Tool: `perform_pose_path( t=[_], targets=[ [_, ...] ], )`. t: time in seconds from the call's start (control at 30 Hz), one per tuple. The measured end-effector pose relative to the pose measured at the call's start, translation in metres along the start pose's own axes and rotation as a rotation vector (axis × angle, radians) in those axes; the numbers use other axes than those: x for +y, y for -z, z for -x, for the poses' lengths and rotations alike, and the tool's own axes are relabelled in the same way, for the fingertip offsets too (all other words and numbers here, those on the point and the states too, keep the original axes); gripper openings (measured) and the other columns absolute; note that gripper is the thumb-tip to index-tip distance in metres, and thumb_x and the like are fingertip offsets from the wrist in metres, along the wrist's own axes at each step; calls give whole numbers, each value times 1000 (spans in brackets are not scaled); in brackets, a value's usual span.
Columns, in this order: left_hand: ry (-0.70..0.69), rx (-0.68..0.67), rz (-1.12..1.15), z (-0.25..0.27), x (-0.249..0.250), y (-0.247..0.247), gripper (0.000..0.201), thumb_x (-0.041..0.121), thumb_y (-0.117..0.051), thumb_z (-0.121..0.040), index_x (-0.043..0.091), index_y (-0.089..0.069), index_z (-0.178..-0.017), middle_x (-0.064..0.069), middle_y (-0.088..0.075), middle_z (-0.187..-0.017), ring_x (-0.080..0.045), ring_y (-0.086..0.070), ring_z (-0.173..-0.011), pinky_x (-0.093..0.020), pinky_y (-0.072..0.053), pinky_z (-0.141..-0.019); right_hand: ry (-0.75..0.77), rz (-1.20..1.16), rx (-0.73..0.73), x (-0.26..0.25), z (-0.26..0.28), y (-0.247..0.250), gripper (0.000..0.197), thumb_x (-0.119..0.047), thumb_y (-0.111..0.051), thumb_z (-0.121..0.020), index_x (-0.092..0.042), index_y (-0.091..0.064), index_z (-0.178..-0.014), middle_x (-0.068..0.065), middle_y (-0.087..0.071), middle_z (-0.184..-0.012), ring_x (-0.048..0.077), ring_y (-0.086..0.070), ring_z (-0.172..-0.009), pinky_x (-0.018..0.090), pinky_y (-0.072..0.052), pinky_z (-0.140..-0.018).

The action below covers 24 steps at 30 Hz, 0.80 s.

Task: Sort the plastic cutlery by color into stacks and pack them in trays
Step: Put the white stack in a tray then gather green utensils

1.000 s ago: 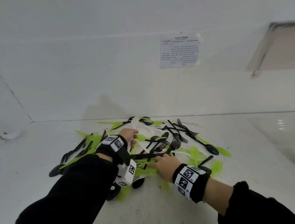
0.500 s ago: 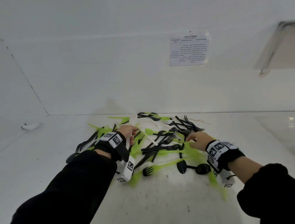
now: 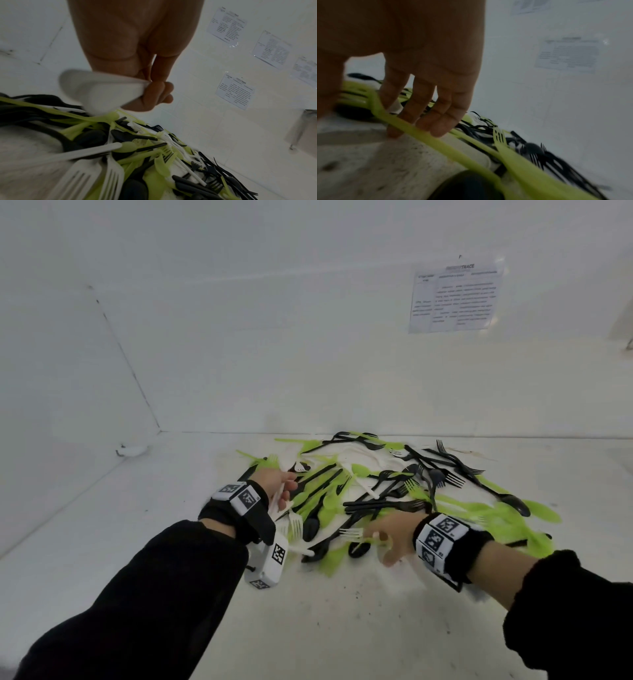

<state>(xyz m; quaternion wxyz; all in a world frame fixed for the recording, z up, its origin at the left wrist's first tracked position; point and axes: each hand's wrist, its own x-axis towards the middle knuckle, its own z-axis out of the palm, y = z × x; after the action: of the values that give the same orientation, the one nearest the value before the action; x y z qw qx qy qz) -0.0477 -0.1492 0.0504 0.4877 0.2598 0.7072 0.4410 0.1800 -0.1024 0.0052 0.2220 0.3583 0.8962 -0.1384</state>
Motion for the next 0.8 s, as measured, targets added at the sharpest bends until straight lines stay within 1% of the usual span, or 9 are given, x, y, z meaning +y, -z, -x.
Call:
perform_pose_path(
  t=[0.1,0.2,0.33,0.47,0.53,0.6,0.67,0.73,0.8],
  targets=[
    [-10,35,16,8,-7,10,27,12,-31,-101,11,-47,-79,-2,-39,-66,-9,-31,-40,-7,-20,-33,-82,95,144,-5,-10,3,33,-14,-44,-92,-18,-50,-124,10,-54,-122,30,-54,-111,35,-48,-89],
    [9,89,18,17,-13,13,26,9,-34,-98,10,-47,-76,0,-35,-62,-4,-22,-22,-5,-15,-33,-171,70,199,-2,-7,11,32,-7,-44,-91,-14,-51,-122,12,-52,-125,29,-55,-112,36,-48,-88],
    [8,149,73,28,-24,-4,26,9,-30,-94,9,-50,-77,0,-33,-60,-5,-19,-23,-6,-15,-34,-219,27,195,4,-1,18,41,-14,-49,-92,-11,-44,-133,12,-50,-131,26,-54,-117,33,-47,-92],
    [56,40,109,44,-40,-55,26,10,-32,-96,10,-50,-78,-1,-38,-61,-6,-26,-27,-7,-17,-34,-158,-156,357,5,1,14,31,-18,-46,-92,-16,-54,-122,7,-55,-125,23,-54,-113,28,-44,-89],
    [74,-42,147,52,-45,-84,28,10,-33,-98,11,-49,-75,1,-41,-51,-6,-28,-27,-6,-19,-34,-70,-312,417,-2,3,10,27,-15,-45,-92,-14,-59,-115,7,-62,-115,22,-58,-103,23,-44,-82],
    [75,-97,183,60,-48,-105,30,8,-35,-98,9,-47,-70,2,-43,-38,-9,-33,-26,-8,-25,-33,-10,-517,464,-10,7,8,23,-13,-43,-94,-12,-62,-106,7,-63,-98,18,-60,-75,17,-45,-60],
    [64,-97,198,67,-48,-119,30,6,-39,-97,8,-46,-69,-6,-49,-51,-16,-45,-40,-19,-38,-37,-5,-629,499,-14,12,7,20,-17,-41,-95,-11,-60,-94,7,-61,-89,14,-54,-57,16,-40,-47],
    [64,-84,234,72,-48,-127,28,6,-38,-98,13,-46,-72,-8,-53,-70,-21,-55,-57,-29,-46,-50,-36,-641,499,-13,16,5,17,-21,-43,-94,-12,-57,-88,7,-61,-88,16,-55,-61,18,-41,-48],
    [55,-90,248,74,-48,-132,26,8,-39,-97,17,-47,-74,-5,-55,-77,-18,-67,-61,-30,-49,-57,-66,-601,504,-9,21,3,13,-22,-46,-93,-17,-56,-88,4,-62,-89,17,-55,-69,19,-42,-53]
  ],
)
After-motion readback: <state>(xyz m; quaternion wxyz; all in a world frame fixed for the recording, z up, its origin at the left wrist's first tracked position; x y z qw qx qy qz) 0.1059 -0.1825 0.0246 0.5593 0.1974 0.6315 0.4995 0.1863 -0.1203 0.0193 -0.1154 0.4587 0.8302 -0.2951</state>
